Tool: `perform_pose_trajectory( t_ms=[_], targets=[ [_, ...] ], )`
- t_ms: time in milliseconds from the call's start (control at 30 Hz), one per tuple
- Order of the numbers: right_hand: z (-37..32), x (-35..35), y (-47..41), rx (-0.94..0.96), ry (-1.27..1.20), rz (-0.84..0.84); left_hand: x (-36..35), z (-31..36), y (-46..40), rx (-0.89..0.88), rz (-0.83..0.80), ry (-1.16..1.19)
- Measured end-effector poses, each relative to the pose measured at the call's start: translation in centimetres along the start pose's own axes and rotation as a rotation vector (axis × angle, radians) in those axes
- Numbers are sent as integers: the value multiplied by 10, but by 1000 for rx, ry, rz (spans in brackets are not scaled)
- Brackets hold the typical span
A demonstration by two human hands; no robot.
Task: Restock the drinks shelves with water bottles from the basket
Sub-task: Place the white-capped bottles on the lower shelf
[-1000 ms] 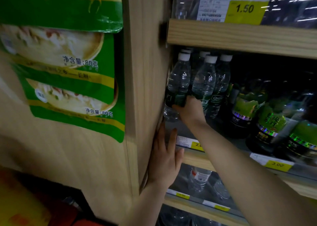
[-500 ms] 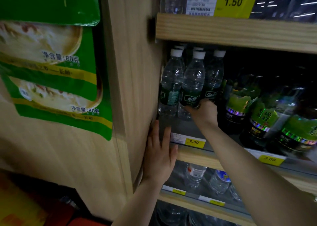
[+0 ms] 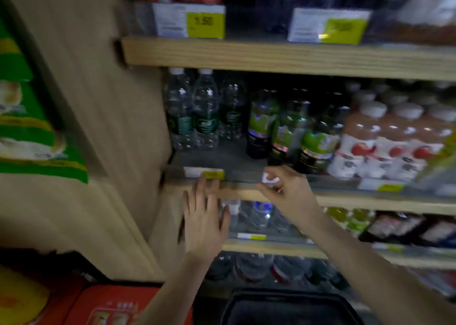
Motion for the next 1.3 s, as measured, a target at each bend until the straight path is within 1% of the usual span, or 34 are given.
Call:
perform_pose_trajectory(
  t_ms=[67,133,233,300,400,533,667,800,933,1033,1100,1200,1300],
  targets=[
    [33,34,45,-67,49,-67,-11,31,34,-31,-76,75],
    [71,63,91,-153,92,-152,-24,60,76,-12,-221,178],
    [127,93,163,-332,88,-350,-46,91,150,111,-427,245],
    [161,104,209,-448,82,-439,-60,101,198,226,-561,246],
    [203,105,270,-612,86,-553,-77,102,256,337,-723,247],
    [249,94,334,-789,65,-686,-98,93,311,464,-927,173],
    [280,68,377,-886,65,-731,-123,77,339,484,-1041,113],
    [297,39,394,-1015,22,-775,-157,60,347,413,-1111,105],
    [311,-1,398,-1080,18,-735,-199,36,345,151,-1191,2],
    [331,-43,405,-1069,65,-681,-244,16,356,-106,-1236,-128],
    [353,-80,418,-1048,133,-689,-277,-2,378,-225,-1269,-194],
    [395,-146,448,-1009,243,-760,-330,-38,424,-263,-1287,-270],
    [435,-203,483,-981,342,-879,-372,-72,467,-303,-1283,-355]
  ],
)
Point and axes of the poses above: each hand's wrist, its own y-axis away from the middle knuckle, its own x-axis out of the back of the hand, z = x × y, the point moved 3 cm from there along -y, towards the middle knuckle, and after that the axes turned 10 degrees about z, right-handed, at the moved point
